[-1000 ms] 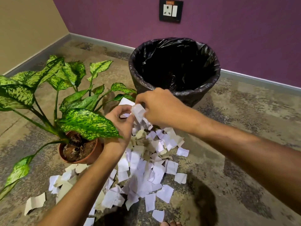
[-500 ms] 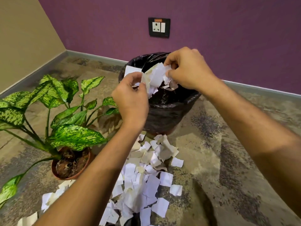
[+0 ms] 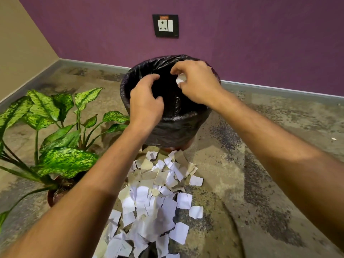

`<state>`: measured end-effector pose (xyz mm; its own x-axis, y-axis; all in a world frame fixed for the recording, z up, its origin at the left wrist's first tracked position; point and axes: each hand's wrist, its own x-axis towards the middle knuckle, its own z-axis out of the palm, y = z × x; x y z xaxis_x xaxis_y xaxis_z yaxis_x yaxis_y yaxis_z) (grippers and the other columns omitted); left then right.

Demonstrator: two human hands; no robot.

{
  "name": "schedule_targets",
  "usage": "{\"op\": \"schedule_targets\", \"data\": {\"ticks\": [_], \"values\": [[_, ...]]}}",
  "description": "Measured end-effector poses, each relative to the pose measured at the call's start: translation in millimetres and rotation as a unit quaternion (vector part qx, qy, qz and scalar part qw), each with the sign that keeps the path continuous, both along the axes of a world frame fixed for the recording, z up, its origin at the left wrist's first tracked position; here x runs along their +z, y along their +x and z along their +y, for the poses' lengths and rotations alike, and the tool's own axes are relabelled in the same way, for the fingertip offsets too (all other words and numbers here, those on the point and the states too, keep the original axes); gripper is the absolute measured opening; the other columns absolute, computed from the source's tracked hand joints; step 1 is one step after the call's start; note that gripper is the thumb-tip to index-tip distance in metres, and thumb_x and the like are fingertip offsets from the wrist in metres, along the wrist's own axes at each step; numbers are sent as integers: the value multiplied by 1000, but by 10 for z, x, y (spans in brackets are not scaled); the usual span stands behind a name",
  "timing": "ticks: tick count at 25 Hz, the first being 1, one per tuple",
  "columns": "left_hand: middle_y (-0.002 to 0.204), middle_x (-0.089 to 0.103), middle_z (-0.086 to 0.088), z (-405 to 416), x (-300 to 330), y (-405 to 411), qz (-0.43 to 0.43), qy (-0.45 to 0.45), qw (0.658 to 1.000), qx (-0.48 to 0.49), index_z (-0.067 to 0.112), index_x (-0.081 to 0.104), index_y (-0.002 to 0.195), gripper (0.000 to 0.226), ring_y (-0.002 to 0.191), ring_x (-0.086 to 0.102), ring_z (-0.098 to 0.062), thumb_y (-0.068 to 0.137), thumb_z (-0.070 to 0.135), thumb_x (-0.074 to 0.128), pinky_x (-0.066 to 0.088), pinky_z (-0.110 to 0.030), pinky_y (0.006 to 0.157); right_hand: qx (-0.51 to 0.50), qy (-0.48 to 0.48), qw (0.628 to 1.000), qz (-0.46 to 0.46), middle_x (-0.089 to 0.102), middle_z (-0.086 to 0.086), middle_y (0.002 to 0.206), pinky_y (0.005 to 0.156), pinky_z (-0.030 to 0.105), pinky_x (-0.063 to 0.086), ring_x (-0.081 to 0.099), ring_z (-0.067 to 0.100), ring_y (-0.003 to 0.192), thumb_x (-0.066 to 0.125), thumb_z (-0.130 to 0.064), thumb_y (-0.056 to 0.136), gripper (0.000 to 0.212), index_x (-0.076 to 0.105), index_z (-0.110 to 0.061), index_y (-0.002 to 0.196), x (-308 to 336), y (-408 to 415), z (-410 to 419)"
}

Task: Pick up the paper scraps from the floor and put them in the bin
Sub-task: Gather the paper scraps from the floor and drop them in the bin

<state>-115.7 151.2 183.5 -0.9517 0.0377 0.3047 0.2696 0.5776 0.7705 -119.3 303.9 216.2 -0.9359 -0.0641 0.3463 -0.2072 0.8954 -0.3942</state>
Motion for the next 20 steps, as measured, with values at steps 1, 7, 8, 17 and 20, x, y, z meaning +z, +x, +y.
{"op": "schedule_targets", "data": {"ticks": [1,7,8,17,20], "values": [[126,59,2,-1,7,16,4,-2,1000,-6,21,52,131,56,112,59,-18,80,0,65,52,-39,95,15,11,1000,-6,62,-2,127,96,31,43,55,18,119,58,-4,88,40,62,-22,123,-20,-6,-13],[124,62,-3,-24,-110,499,144,47,988,-23,9,63,118,37,119,54,-15,82,0,61,44,-35,103,54,42,998,-1,59,-6,129,97,36,46,57,18,113,59,-8,89,36,63,-24,121,10,73,-110],[120,64,-6,-12,-217,642,174,63,982,-32,5,65,113,32,117,56,-17,82,-3,59,45,-36,101,59,37,998,1,61,-6,127,97,36,46,58,18,112,59,-9,90,34,63,-23,120,30,104,-157],[115,64,-4,-392,-1501,1487,65,-19,997,-42,8,66,108,24,111,53,-17,90,19,56,44,-30,94,232,63,968,-72,72,-4,96,82,40,52,64,19,94,56,-24,92,17,69,-24,103,-295,638,-895],[127,56,-2,-733,-1894,1640,-54,-121,990,-56,16,53,124,50,120,44,-18,87,49,58,43,-39,97,275,141,934,-180,70,0,97,77,40,52,63,25,94,55,-31,90,16,67,-27,100,-820,819,-986]]}}
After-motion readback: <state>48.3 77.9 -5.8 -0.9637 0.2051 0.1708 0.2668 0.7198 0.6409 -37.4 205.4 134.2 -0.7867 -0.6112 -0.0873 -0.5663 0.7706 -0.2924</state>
